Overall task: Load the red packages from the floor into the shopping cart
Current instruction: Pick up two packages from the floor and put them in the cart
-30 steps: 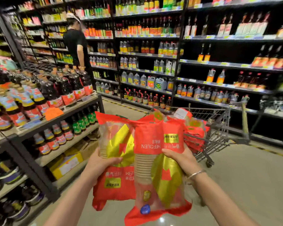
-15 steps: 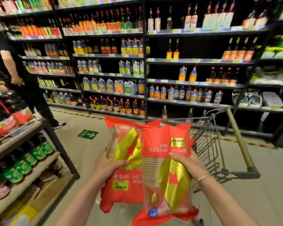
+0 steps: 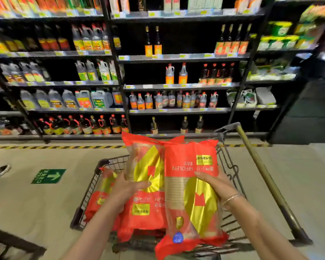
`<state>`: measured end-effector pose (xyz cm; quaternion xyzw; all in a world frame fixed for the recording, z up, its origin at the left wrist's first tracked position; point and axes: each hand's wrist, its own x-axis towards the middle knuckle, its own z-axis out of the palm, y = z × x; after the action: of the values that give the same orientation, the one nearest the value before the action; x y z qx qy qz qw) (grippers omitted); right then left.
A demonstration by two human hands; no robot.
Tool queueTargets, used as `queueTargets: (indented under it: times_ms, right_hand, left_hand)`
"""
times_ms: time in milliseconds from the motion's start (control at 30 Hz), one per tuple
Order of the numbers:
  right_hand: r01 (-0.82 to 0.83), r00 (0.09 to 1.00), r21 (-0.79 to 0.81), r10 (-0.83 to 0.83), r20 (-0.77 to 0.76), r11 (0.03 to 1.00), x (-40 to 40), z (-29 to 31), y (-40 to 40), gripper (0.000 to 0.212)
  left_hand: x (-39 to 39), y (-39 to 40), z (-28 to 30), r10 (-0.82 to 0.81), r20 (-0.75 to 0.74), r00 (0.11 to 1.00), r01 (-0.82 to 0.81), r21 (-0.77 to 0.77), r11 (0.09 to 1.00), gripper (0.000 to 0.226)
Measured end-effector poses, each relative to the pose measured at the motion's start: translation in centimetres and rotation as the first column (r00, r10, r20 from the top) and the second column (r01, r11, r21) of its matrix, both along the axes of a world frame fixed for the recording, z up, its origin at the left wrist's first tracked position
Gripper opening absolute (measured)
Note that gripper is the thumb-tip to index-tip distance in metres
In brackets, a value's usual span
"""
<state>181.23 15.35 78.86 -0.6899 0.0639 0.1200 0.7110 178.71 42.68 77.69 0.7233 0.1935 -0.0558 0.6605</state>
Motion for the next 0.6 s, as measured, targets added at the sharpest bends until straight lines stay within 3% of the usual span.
queueTargets:
  times_ms: [100,167,267,400,533,600]
  right_hand:
    - [0.043,0.999,0.005,-0.043,-0.033,0.999,3.3,-0.7,0.2,0.059]
    - [0.071,0.997,-0.003,-0.071,-0.045,0.997,5.3,-1.3,0.2,0.051]
    - [0.133,0.987,-0.006,-0.133,-0.091,0.991,8.0,-2.6,-0.3,0.061]
    - [0.15,0.974,-0.041,-0.155,-0.168,0.988,10.3,-4.8,-1.4,0.079]
    - [0.154,0.939,-0.161,-0.195,-0.284,0.975,11.4,-8.3,-2.7,0.09]
    - [0.114,0.926,-0.214,-0.181,-0.331,0.97,11.7,-9.9,-3.2,0.108]
  left_hand:
    - [5.2,0.4,-1.3,-0.059,-0.058,0.997,0.059,0.001,0.998,0.093]
    - [8.0,0.4,-1.8,-0.095,-0.097,0.991,0.092,-0.038,0.995,0.083]
    - [11.5,-0.4,-3.3,-0.122,-0.145,0.982,0.117,-0.045,0.992,0.058]
    - [14.0,-2.2,-6.4,-0.115,-0.221,0.968,0.12,0.011,0.993,0.082]
    - [14.4,-4.0,-9.1,-0.089,-0.29,0.953,0.114,0.067,0.991,0.086]
    - [14.2,-4.5,-11.6,-0.078,-0.319,0.945,0.1,0.053,0.994,0.095]
